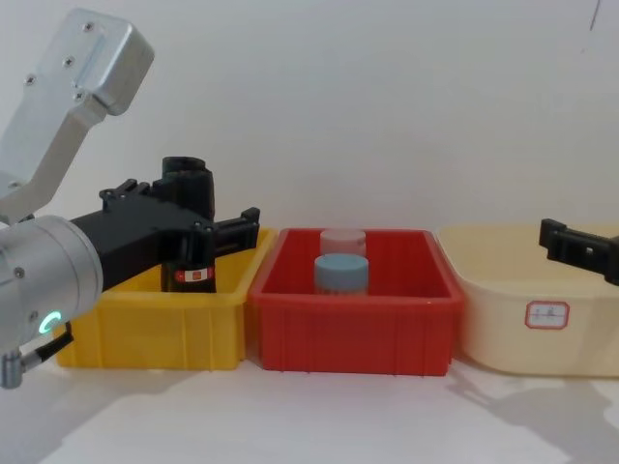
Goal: Pick up the garbage bag with the one hand and transfer it to the other hand.
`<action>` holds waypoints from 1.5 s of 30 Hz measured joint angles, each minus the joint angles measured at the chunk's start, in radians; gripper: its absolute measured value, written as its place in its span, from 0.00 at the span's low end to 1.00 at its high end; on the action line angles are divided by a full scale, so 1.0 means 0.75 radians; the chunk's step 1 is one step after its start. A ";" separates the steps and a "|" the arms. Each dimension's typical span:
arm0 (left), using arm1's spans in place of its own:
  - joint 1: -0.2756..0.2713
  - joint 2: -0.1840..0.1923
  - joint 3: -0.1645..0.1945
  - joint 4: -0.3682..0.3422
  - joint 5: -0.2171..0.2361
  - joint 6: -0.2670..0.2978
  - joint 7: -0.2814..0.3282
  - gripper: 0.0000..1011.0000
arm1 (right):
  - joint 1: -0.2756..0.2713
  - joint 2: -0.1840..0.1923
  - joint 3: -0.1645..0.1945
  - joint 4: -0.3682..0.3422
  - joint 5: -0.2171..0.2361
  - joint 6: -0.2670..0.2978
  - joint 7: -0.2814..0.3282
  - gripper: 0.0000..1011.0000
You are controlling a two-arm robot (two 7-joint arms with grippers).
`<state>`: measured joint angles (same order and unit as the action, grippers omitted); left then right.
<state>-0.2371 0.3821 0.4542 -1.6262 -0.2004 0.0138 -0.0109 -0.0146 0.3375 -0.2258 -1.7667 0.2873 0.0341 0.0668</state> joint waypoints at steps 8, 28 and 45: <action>0.000 0.000 0.000 0.000 0.000 0.000 0.000 0.99 | 0.000 0.000 0.000 0.000 0.000 0.000 0.000 0.99; 0.002 -0.002 0.000 -0.003 0.008 -0.002 0.005 0.99 | 0.000 0.000 0.000 0.000 0.000 0.000 0.000 0.99; 0.058 -0.022 -0.029 -0.057 0.075 0.028 0.108 0.99 | 0.000 0.000 0.000 0.000 0.000 0.000 0.000 0.99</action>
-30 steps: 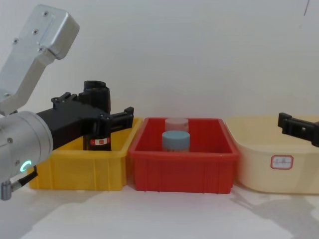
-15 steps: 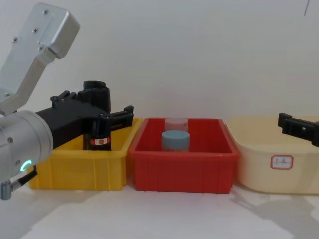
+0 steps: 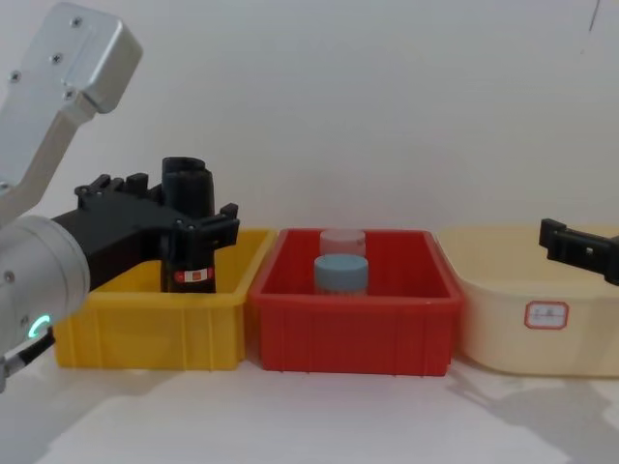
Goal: Pick up the garbage bag with the one hand and transfer it to the other hand.
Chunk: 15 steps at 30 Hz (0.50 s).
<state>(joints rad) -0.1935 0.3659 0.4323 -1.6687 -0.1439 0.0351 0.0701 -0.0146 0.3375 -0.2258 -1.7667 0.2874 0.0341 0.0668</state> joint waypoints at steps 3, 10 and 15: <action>0.006 -0.006 -0.009 0.000 0.005 0.011 0.015 0.99 | 0.000 0.000 0.000 0.000 0.000 0.000 0.000 0.99; 0.011 -0.028 -0.034 0.018 0.008 0.037 0.044 0.99 | 0.000 0.000 0.000 0.000 0.000 0.000 0.000 0.99; 0.001 -0.046 -0.047 0.046 0.006 0.049 0.054 0.99 | 0.000 0.000 0.000 0.000 0.000 0.000 0.000 0.99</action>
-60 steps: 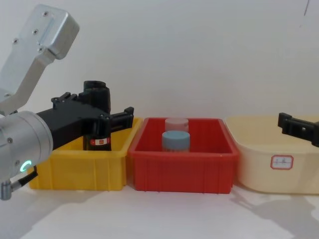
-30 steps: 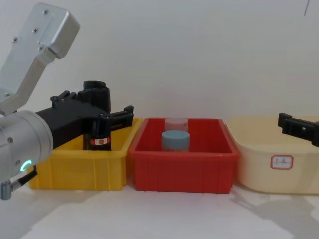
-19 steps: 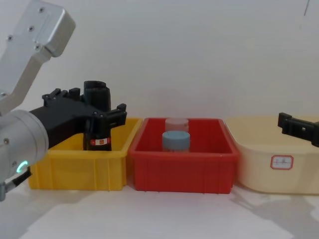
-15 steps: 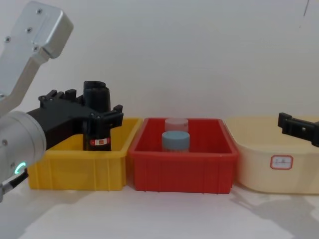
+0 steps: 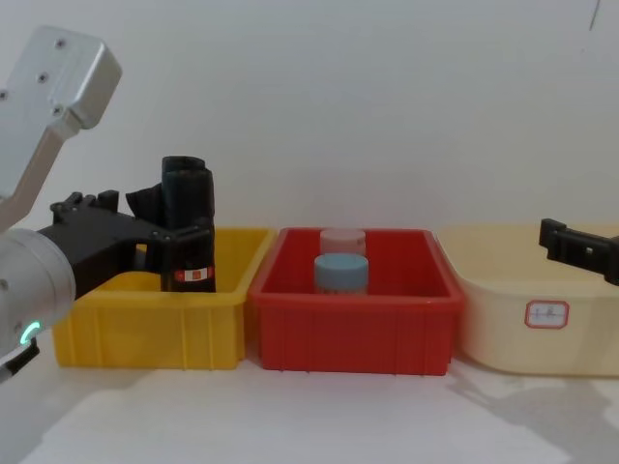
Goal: Pick up the garbage bag with the one hand and transfer it to the other hand.
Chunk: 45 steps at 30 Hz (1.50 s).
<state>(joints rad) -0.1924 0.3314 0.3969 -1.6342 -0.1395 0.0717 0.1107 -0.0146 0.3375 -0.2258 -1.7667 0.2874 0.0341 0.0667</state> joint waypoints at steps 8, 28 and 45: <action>-0.039 -0.039 -0.012 0.068 -0.003 0.009 0.003 0.99 | 0.000 0.000 0.000 0.000 0.000 0.000 0.000 0.99; -0.181 -0.136 -0.009 0.261 0.000 -0.012 -0.035 0.99 | 0.000 0.000 0.000 0.000 0.000 0.000 0.000 0.99; -0.279 -0.198 -0.020 0.403 0.007 -0.037 -0.062 0.74 | 0.000 0.000 0.000 0.000 0.000 0.000 0.000 0.99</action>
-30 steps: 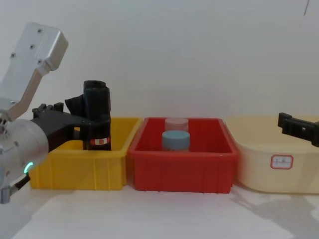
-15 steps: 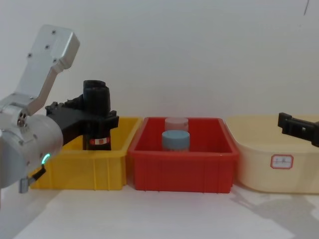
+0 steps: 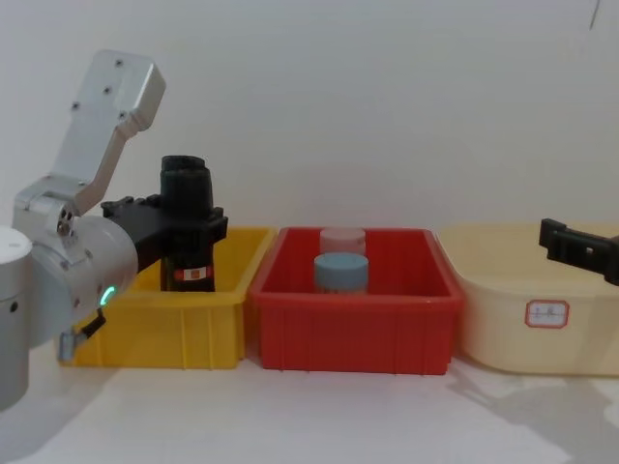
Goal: Pick up the garbage bag with the one hand and transfer it to the other hand.
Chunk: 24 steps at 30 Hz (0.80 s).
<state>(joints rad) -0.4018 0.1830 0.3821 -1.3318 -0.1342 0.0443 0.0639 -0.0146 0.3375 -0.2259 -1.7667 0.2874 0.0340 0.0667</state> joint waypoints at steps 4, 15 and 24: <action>-0.014 -0.010 -0.006 0.023 0.000 -0.002 -0.005 0.63 | 0.000 0.000 0.000 0.000 0.000 0.000 0.000 0.99; -0.032 -0.027 -0.018 0.048 0.004 -0.001 -0.016 0.49 | 0.000 0.000 0.000 0.000 0.000 0.000 0.000 0.99; -0.048 -0.027 -0.017 0.028 0.010 -0.003 -0.055 0.45 | 0.000 0.000 0.000 0.000 0.000 0.000 0.000 0.99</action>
<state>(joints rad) -0.4379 0.1625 0.3694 -1.3107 -0.1269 0.0423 0.0224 -0.0146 0.3375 -0.2258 -1.7667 0.2874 0.0341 0.0668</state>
